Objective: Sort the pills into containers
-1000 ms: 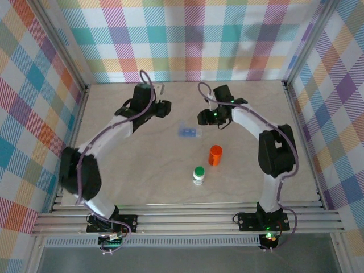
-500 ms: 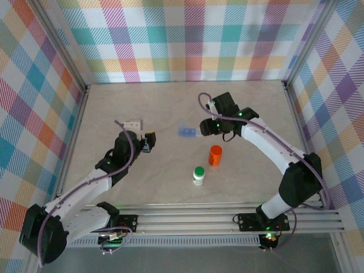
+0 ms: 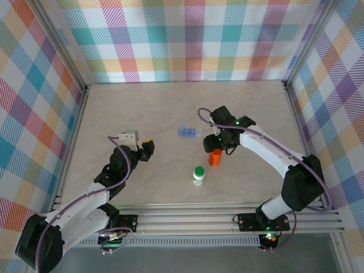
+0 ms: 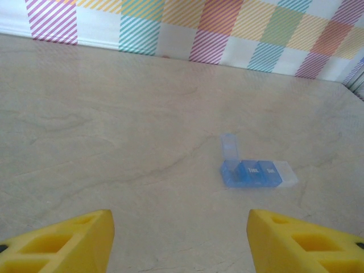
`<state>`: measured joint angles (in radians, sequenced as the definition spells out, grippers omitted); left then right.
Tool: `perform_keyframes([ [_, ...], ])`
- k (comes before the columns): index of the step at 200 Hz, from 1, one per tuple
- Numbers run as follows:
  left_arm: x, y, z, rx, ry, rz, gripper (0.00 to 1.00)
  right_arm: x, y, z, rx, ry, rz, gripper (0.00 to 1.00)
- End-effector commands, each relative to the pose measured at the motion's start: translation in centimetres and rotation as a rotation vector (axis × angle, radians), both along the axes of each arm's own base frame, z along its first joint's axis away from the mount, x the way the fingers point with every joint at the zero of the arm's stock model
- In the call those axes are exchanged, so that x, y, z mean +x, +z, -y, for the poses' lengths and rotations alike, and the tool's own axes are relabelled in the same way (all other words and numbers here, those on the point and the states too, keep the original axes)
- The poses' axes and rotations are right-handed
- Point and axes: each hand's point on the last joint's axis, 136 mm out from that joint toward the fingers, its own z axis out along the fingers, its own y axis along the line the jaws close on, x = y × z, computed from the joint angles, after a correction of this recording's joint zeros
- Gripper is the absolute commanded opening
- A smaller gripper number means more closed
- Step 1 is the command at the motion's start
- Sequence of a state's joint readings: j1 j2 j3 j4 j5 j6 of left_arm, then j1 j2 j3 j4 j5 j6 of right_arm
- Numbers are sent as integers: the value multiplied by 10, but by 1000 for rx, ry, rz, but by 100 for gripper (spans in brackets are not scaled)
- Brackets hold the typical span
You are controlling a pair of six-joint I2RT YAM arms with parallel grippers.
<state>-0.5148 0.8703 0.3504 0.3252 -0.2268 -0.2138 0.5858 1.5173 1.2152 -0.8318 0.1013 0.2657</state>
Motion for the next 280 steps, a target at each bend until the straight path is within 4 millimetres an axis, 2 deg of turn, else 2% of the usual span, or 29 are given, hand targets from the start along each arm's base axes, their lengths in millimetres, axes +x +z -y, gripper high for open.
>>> perform_keyframes([
  [1,4,13,1,-44,14,33,63,-6,-17,-2,-14,-27,-64,75],
  [40,4,15,3,-53,4,30,64,-7,-42,6,-96,-39,-100,75],
  [75,7,9,5,-39,1,7,64,-11,-51,1,-86,-28,-131,70],
  [85,8,7,6,-38,-3,0,64,-11,-50,0,-83,-23,-128,66],
  [102,9,8,8,-39,-6,1,64,-9,-44,-1,-75,-14,-114,52],
  [117,10,9,8,-42,-5,9,65,-7,-36,-1,-75,-4,-96,47],
  [136,13,13,17,-42,-48,36,69,-3,-21,-1,-77,15,-64,46],
  [166,16,15,57,-20,-262,133,74,12,26,-9,-42,67,40,44],
  [189,16,10,79,9,-385,168,74,17,62,-31,55,141,82,44],
  [207,8,3,98,89,-522,219,74,12,84,-53,167,215,65,44],
  [217,2,-2,108,127,-606,239,74,10,97,-65,227,249,59,44],
  [230,-15,-12,127,168,-785,260,75,6,111,-78,306,287,53,44],
  [240,-24,-20,137,186,-881,260,77,1,119,-87,361,317,39,44],
  [255,-28,-19,142,188,-928,282,78,-9,127,-99,441,361,-1,44],
  [280,-28,-5,142,208,-920,332,77,-16,130,-109,518,381,-23,44],
])
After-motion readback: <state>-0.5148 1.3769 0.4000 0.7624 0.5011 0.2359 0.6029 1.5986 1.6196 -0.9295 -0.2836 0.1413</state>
